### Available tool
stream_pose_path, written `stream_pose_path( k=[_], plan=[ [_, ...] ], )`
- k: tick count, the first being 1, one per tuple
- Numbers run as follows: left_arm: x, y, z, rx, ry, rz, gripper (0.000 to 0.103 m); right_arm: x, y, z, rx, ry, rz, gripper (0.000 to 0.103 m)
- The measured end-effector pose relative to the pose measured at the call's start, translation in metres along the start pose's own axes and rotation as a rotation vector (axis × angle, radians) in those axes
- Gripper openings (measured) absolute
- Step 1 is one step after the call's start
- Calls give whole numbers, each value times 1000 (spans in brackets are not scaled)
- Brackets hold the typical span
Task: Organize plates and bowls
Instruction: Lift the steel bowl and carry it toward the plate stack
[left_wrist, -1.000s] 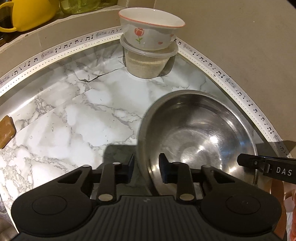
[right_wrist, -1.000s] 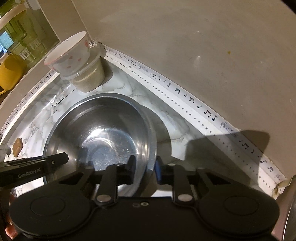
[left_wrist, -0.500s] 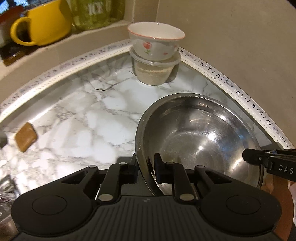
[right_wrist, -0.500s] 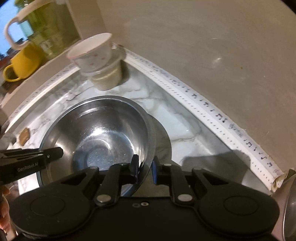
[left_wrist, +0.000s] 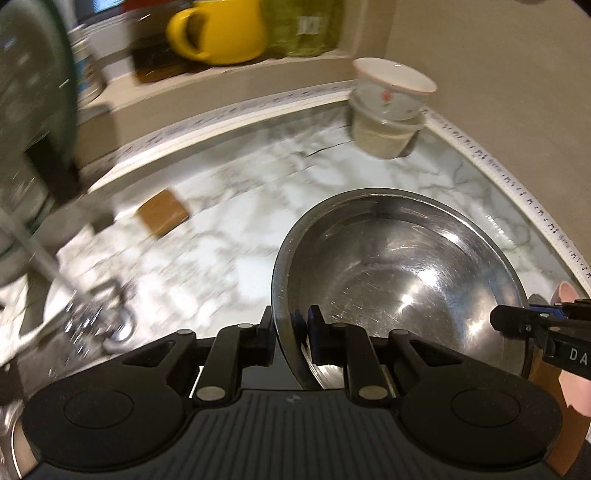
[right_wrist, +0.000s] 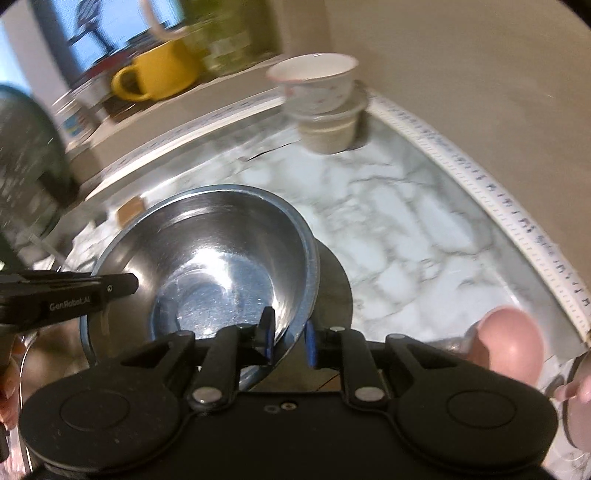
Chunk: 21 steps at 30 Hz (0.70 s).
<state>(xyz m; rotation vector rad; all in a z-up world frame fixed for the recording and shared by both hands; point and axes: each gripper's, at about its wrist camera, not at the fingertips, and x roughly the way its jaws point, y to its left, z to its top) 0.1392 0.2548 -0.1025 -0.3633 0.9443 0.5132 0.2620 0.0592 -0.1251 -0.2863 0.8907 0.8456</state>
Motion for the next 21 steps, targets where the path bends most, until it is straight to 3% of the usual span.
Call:
stream_pose_path(
  k=[8, 21],
  plan=[
    [-7, 32, -33, -57, 27, 4, 16, 5, 29, -17, -97, 71, 43, 19],
    [0, 36, -52, -43, 46, -8, 16, 16, 35, -20, -156, 136, 42, 20]
  ],
)
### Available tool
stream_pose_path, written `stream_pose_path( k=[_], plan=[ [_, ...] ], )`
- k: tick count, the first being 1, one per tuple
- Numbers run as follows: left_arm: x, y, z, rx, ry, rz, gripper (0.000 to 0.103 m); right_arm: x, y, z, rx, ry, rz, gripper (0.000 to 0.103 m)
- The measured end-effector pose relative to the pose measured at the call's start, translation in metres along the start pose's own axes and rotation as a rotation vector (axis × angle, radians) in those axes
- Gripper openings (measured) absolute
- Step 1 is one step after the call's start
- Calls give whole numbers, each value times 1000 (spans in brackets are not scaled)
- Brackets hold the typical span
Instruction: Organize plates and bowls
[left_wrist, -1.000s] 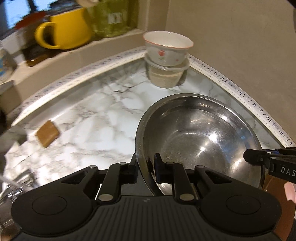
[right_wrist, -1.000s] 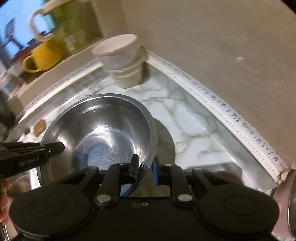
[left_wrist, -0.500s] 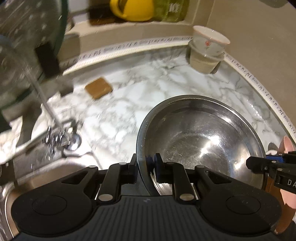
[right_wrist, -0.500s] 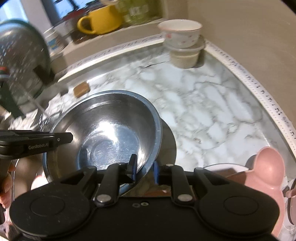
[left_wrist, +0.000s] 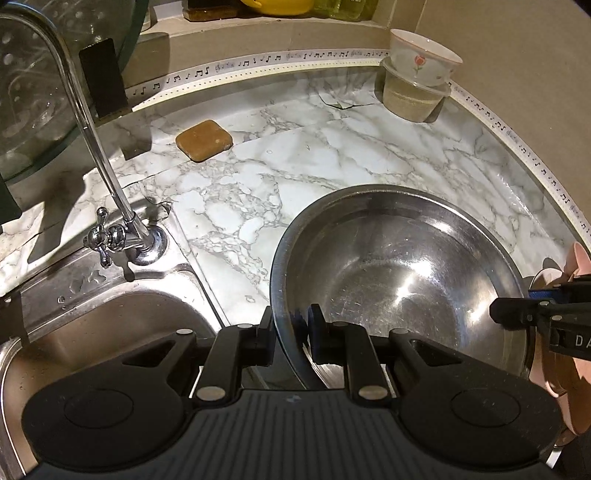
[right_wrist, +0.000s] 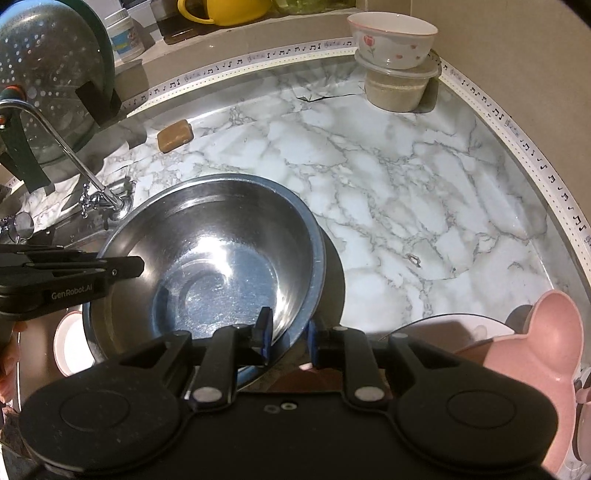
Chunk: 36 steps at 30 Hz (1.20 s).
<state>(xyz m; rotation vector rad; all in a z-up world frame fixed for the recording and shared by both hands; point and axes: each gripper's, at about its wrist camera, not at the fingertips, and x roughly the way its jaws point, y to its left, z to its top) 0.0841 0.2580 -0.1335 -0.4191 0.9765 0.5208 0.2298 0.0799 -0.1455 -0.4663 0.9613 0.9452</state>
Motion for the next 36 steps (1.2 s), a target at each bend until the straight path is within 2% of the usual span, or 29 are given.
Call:
stream_pose_path(
  k=[7, 16, 24, 30, 36],
  plan=[
    [3, 0, 2, 17, 18, -8, 16, 2, 3, -1, -22, 6, -24, 21],
    [-1, 1, 0, 12, 13, 8, 18, -1, -10, -1, 54, -18, -24, 25],
    [-17, 4, 2, 22, -18, 26, 22, -33, -13, -6, 96, -85, 11, 30],
    [-38, -4, -1, 51, -44, 3, 23, -62, -10, -19, 107, -128, 43, 35],
    [-62, -24, -7, 105, -70, -54, 23, -89, -14, -33, 153, -165, 60, 38]
  ],
)
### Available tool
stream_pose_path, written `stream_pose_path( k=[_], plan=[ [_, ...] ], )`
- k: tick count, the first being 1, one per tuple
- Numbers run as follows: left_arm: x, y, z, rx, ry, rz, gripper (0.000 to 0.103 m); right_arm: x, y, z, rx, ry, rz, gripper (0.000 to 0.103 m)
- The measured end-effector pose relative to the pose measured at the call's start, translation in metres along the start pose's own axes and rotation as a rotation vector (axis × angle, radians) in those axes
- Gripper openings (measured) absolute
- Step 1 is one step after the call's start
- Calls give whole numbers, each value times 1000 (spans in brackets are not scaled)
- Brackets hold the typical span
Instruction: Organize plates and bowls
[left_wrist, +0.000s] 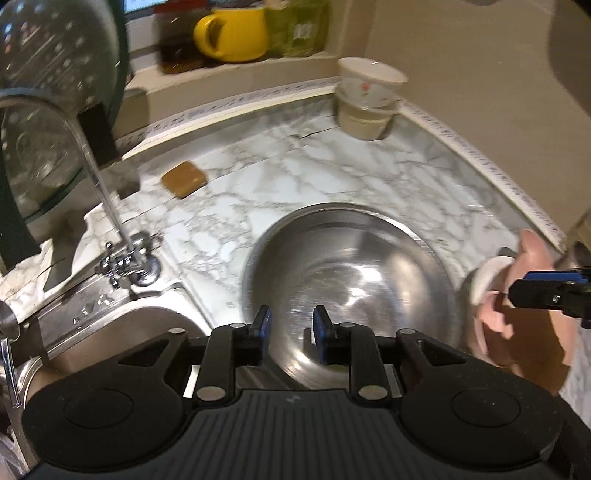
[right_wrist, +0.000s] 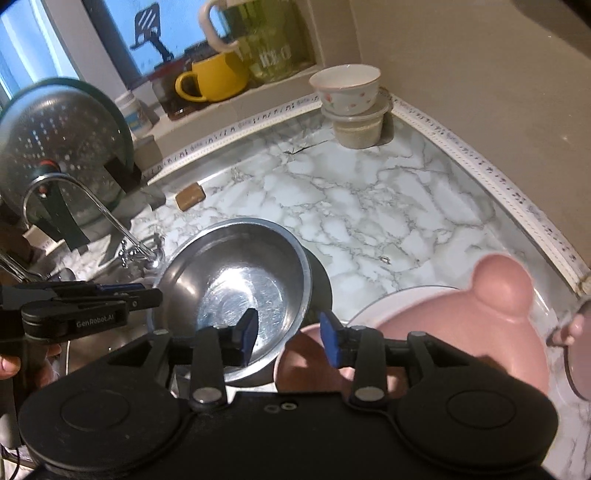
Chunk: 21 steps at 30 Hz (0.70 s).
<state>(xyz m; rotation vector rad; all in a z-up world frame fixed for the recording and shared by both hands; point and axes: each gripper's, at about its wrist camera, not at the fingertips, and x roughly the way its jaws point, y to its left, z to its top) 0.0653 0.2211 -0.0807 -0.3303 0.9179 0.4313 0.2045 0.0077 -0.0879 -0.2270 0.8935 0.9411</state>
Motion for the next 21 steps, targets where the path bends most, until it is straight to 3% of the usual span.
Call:
stream_pose_path(
  k=[5, 7, 9, 11, 21],
  plan=[
    [-21, -24, 2, 48, -40, -53, 24, -29, -7, -8, 35, -48, -11, 41],
    [-26, -33, 2, 57, -53, -70, 31, -40, -10, -11, 43, -65, -18, 45],
    [-32, -43, 3, 69, -70, -88, 57, -50, -14, -15, 51, -81, -29, 47],
    [-39, -55, 4, 91, -98, -103, 65, -58, -19, -19, 58, -92, -39, 48],
    [-50, -125, 13, 181, -105, -212, 67, -100, -55, -39, 109, -136, -115, 65]
  ],
)
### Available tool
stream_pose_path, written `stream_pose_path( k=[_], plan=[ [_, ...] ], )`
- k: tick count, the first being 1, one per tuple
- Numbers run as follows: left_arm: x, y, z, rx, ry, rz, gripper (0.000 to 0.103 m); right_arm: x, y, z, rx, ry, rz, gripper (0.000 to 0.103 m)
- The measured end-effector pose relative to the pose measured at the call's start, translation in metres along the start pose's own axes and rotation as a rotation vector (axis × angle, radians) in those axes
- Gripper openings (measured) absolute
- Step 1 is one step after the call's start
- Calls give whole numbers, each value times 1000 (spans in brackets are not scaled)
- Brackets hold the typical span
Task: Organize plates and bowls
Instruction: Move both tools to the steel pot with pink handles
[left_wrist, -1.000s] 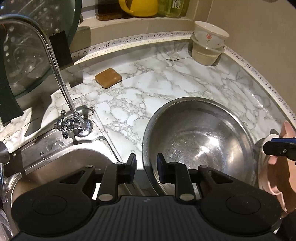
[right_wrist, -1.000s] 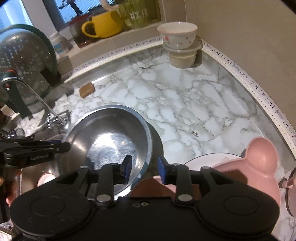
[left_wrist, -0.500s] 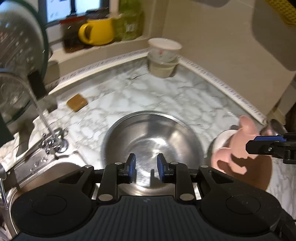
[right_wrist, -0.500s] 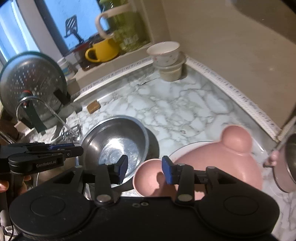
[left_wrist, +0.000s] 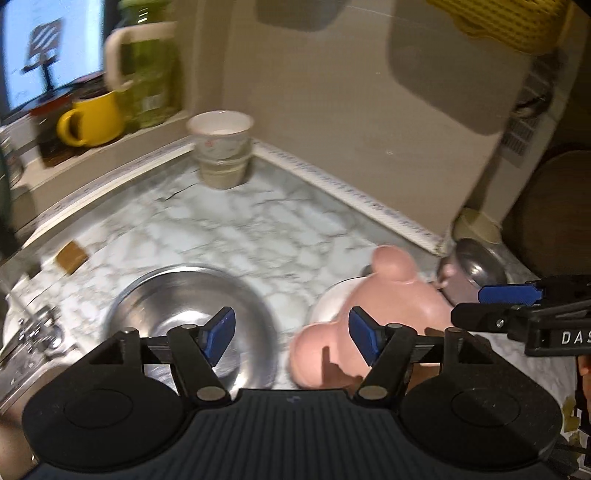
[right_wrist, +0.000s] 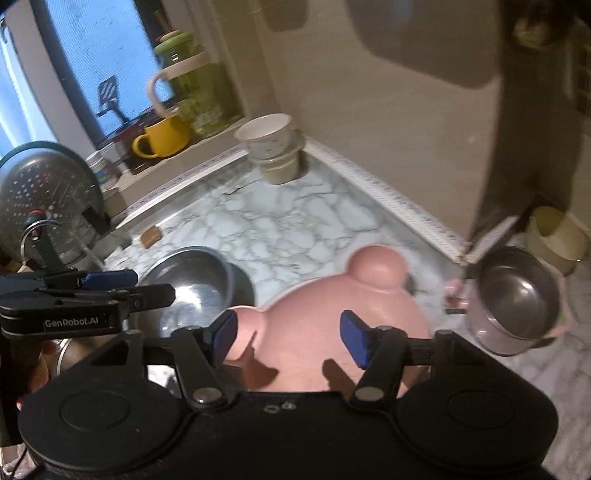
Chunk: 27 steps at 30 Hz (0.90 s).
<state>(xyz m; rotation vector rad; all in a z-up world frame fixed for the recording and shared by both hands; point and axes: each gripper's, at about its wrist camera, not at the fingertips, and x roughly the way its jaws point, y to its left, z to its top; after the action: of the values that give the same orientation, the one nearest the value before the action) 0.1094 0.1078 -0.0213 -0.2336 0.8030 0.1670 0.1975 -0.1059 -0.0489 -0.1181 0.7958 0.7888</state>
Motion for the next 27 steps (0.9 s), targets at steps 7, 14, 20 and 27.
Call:
stream_pose_path(
  k=[7, 14, 20, 27],
  plan=[
    [20, -58, 17, 79, -2, -66, 77, -18, -45, -1, 47, -16, -68, 75],
    [50, -110, 34, 138, -3, -111, 79, -26, -95, 1, 90, -26, -137, 85],
    [88, -150, 51, 156, 37, -141, 79, -23, -146, 8, 132, -21, -207, 87],
    [133, -191, 57, 191, 98, -163, 79, -10, -209, 10, 220, 11, -279, 88]
  ],
)
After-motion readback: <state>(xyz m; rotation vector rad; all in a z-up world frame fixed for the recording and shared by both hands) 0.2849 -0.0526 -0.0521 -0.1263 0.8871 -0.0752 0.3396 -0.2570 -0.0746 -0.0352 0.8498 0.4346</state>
